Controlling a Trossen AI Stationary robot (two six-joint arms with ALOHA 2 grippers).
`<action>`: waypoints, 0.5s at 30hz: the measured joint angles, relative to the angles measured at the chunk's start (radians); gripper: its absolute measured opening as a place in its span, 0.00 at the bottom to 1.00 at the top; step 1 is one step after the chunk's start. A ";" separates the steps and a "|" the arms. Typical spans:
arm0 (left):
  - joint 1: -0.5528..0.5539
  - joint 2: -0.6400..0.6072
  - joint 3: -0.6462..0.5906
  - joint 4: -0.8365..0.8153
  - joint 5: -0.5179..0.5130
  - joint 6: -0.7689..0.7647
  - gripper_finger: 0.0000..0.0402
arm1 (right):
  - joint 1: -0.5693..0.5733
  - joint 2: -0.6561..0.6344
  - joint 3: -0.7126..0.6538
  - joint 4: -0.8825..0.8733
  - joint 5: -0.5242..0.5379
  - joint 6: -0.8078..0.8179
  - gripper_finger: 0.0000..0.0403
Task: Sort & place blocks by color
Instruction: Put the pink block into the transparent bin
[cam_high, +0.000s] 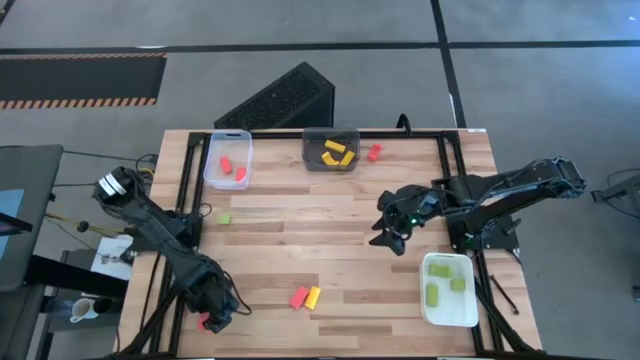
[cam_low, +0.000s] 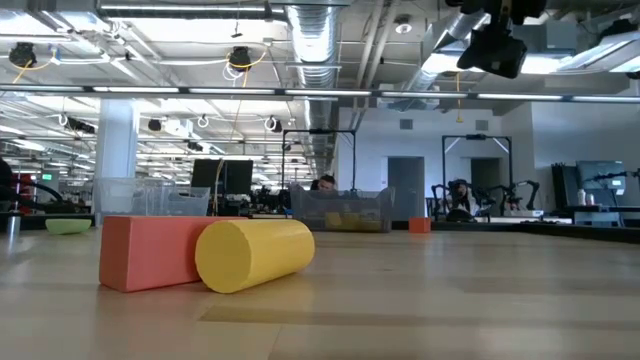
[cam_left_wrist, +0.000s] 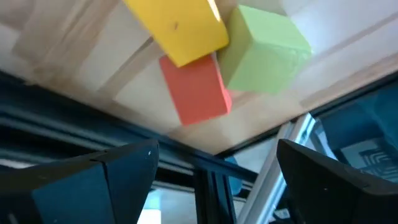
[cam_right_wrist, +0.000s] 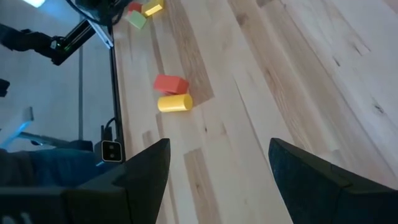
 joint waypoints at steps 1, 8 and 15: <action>-0.004 0.016 0.000 0.014 0.002 0.001 0.76 | 0.001 0.000 0.000 -0.001 0.000 0.001 0.73; -0.033 0.121 0.000 0.072 0.014 0.021 0.76 | 0.001 0.000 0.000 0.001 -0.003 0.010 0.73; -0.038 0.190 0.000 0.093 0.005 0.017 0.76 | 0.001 0.000 0.000 0.001 -0.003 0.011 0.73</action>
